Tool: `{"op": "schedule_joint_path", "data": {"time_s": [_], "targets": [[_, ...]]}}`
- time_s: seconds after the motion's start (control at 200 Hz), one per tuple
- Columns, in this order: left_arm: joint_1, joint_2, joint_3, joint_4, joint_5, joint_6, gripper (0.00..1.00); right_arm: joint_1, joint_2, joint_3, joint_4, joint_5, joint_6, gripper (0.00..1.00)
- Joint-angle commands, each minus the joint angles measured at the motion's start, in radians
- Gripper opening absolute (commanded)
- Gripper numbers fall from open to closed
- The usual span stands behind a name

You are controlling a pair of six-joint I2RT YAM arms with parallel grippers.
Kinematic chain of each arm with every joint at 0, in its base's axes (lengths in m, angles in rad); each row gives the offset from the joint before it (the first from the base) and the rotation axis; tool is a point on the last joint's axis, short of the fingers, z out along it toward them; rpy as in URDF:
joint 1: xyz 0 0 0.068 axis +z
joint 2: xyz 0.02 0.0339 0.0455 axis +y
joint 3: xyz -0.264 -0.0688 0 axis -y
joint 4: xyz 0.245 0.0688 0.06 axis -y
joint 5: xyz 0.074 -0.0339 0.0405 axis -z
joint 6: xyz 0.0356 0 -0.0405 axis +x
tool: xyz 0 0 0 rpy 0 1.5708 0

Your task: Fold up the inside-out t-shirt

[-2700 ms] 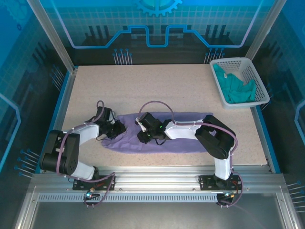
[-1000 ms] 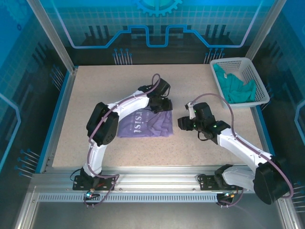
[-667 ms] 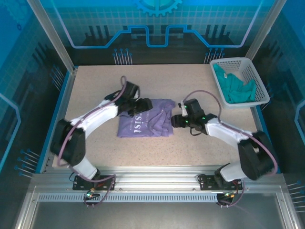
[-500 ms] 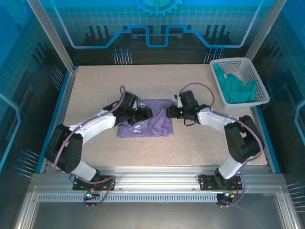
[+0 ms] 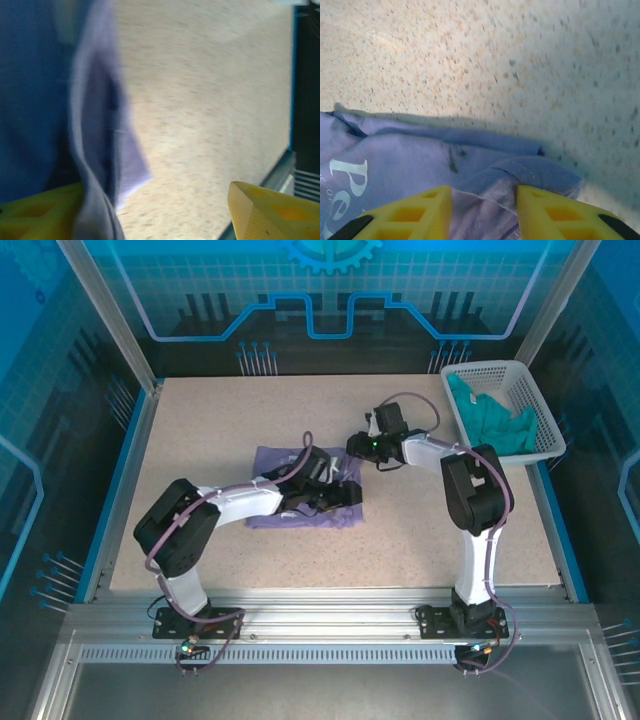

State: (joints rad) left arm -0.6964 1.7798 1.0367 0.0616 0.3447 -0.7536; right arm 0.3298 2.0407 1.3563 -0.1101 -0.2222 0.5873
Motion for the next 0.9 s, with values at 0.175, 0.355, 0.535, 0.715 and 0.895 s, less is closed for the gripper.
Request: {"op": "schedule_joint_path", "data": {"time_s": [0.175,0.355,0.535,0.715,0.895], "targets": [[-0.106,0.104,0.164,0.136,0.171,0.091,0.72,-0.144,0.042,0.238,-0.26,-0.029,-0.131,0.48],[0.029,-0.127,0.021,-0.001,0.087,0.199,0.74,-0.186,-0.212,-0.017,-0.238,-0.036,-0.16,0.52],[0.409,-0.161,-0.085,-0.106,0.021,0.096,0.73,0.018,-0.473,-0.352,-0.144,-0.12,-0.119,0.54],[0.527,0.122,0.159,-0.175,0.034,0.167,0.73,0.251,-0.481,-0.514,-0.007,-0.077,0.105,0.54],[0.569,0.274,0.253,-0.276,0.056,0.208,0.72,0.227,-0.346,-0.509,0.029,0.0,0.178,0.53]]}}
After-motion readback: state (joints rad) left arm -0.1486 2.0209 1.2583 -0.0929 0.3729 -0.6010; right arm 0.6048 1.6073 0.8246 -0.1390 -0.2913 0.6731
